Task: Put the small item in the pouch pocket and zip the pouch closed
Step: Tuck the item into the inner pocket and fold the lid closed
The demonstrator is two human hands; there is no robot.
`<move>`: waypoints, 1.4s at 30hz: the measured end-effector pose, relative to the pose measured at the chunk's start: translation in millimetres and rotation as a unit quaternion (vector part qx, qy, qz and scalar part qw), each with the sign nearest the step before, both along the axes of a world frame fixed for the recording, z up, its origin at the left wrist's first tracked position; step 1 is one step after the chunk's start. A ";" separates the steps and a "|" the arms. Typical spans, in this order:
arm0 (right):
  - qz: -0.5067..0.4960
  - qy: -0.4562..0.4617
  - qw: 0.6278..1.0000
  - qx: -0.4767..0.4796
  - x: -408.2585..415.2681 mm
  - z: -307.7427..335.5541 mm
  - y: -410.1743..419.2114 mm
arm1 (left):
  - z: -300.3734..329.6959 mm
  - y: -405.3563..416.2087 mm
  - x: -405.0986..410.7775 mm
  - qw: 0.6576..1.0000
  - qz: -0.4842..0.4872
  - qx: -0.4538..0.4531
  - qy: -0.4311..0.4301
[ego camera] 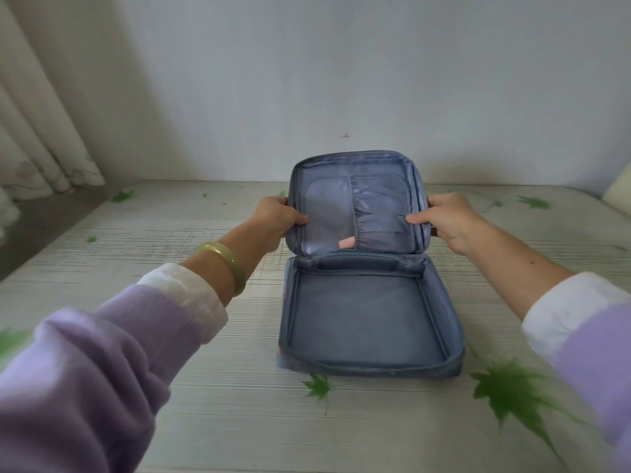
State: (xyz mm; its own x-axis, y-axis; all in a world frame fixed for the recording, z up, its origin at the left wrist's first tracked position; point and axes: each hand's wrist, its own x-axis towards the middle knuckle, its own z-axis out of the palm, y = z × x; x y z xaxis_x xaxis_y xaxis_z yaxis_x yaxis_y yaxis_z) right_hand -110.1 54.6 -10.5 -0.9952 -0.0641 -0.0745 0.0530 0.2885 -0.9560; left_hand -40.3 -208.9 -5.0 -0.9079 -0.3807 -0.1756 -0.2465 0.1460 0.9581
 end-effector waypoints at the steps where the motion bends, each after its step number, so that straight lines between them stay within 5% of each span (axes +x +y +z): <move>1: 0.003 0.008 1.000 0.006 2.3 0.8 1.1 | 0.6 -0.6 2.3 1.000 -0.003 0.003 0.007; 14: 0.011 0.119 0.992 0.031 45.8 9.5 11.8 | 3.5 1.4 35.1 0.996 -0.028 0.018 0.084; 27: -0.009 0.197 0.978 0.064 90.9 -7.4 24.7 | -11.8 7.5 80.1 0.984 -0.055 -0.077 0.152; 42: 0.057 0.376 0.913 0.146 133.2 -32.3 38.9 | -32.5 2.9 123.7 0.897 -0.236 -0.333 0.171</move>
State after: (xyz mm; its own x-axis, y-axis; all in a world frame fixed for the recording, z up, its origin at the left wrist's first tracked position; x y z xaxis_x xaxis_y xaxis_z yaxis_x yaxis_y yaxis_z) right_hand 23.1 93.6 -42.8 -0.7606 -0.2574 0.5961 -0.6326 0.5002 -0.5912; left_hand 83.4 -206.0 -37.5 -0.9528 0.1440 0.2673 0.2855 0.7244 0.6275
